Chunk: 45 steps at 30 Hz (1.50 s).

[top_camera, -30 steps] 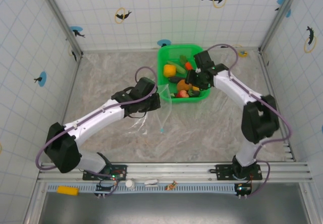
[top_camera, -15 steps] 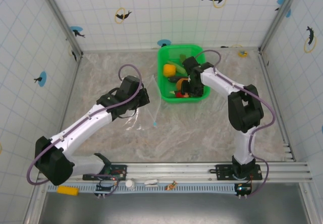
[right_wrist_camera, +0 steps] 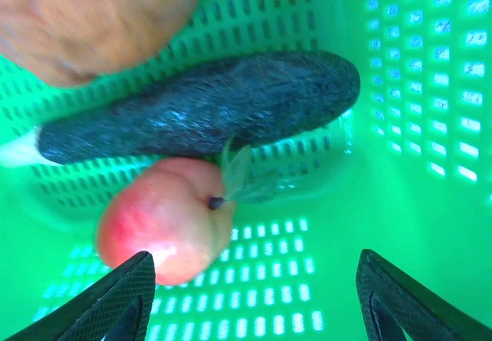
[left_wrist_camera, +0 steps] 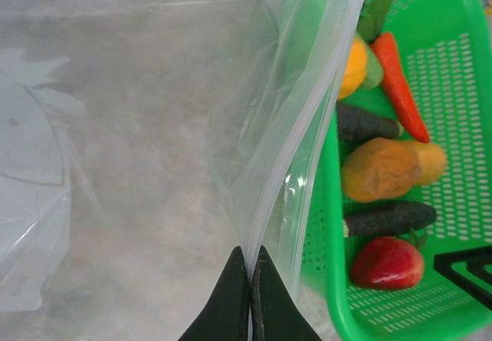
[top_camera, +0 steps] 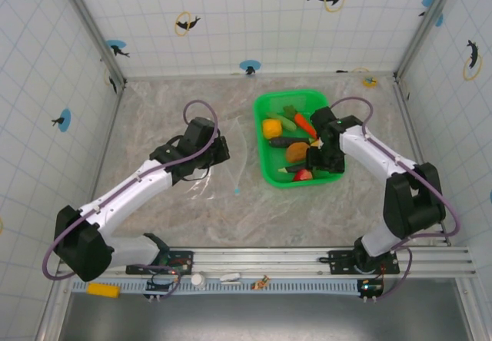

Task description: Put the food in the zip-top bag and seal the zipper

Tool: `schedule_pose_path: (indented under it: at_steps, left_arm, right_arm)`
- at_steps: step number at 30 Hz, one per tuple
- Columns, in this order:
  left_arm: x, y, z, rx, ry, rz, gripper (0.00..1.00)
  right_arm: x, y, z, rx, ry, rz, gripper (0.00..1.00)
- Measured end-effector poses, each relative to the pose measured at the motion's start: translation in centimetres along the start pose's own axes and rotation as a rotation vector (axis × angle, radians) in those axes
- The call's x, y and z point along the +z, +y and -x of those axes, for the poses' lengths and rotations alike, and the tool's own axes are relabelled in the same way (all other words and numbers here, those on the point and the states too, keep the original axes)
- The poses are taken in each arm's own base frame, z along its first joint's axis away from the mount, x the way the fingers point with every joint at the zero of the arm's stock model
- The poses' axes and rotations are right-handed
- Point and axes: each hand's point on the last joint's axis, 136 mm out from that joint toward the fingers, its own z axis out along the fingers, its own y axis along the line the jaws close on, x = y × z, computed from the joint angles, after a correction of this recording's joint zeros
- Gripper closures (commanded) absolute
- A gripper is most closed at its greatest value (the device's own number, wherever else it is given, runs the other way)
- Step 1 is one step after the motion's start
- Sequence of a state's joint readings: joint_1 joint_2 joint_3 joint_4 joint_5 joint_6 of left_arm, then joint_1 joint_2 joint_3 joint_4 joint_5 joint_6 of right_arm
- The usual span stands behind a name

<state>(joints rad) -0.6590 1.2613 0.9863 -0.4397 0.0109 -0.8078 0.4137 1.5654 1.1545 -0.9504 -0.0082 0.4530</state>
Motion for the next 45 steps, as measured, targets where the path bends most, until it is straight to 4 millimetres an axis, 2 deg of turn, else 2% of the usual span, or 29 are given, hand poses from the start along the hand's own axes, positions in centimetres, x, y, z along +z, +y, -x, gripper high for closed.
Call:
schedule_pose_path:
  at_steps: [2, 7, 10, 14, 19, 24, 26, 30, 34, 40, 42, 45]
  left_arm:
    - [0.4, -0.3, -0.6, 0.002, 0.027, -0.028, 1.0]
    - [1.1, -1.3, -1.6, 0.003, 0.082, -0.094, 1.0]
    - [1.0, -2.0, -1.7, 0.004, 0.091, -0.13, 1.0]
    - [0.9, -2.7, -1.9, 0.0, 0.104, -0.161, 1.0]
    - [0.8, -3.0, -2.1, 0.0, 0.12, -0.18, 1.0]
    - [0.8, -2.7, -2.4, -0.001, 0.134, -0.17, 1.0]
    - [0.8, -2.6, -2.5, -0.002, 0.138, -0.166, 1.0]
    - [0.8, -2.3, -2.8, -0.004, 0.149, -0.154, 1.0]
    - [0.8, -2.0, -3.1, -0.006, 0.161, -0.14, 1.0]
    - [0.2, -2.8, -2.3, -0.004, 0.15, -0.153, 1.0]
    - [-0.1, -3.5, -1.8, -0.002, 0.141, -0.168, 1.0]
    - [-0.1, -4.7, -0.9, -0.005, 0.15, -0.196, 1.0]
  right_arm:
    - [-0.6, 0.5, 0.6, 0.02, -0.014, 0.025, 0.31]
    - [-2.7, 3.0, 4.1, 0.183, -0.109, 0.12, 0.41]
    - [-2.5, 3.9, 5.4, 0.317, -0.133, 0.164, 0.37]
    - [-0.9, 4.8, 6.4, 0.465, -0.124, 0.196, 0.3]
    - [2.0, 5.5, 7.2, 0.554, -0.08, 0.199, 0.29]
    - [4.7, 5.7, 7.1, 0.587, -0.032, 0.173, 0.3]
    - [5.1, 5.9, 7.8, 0.587, -0.038, 0.177, 0.32]
    - [5.3, 6.2, 8.3, 0.577, -0.041, 0.177, 0.42]
    - [4.8, 6.4, 8.9, 0.548, -0.058, 0.187, 0.49]
    - [3.3, 6.9, 9.8, 0.471, -0.101, 0.21, 0.49]
    - [2.0, 7.0, 10.0, 0.434, -0.131, 0.229, 0.49]
    - [-1.7, 7.5, 10.3, 0.356, -0.211, 0.293, 0.51]
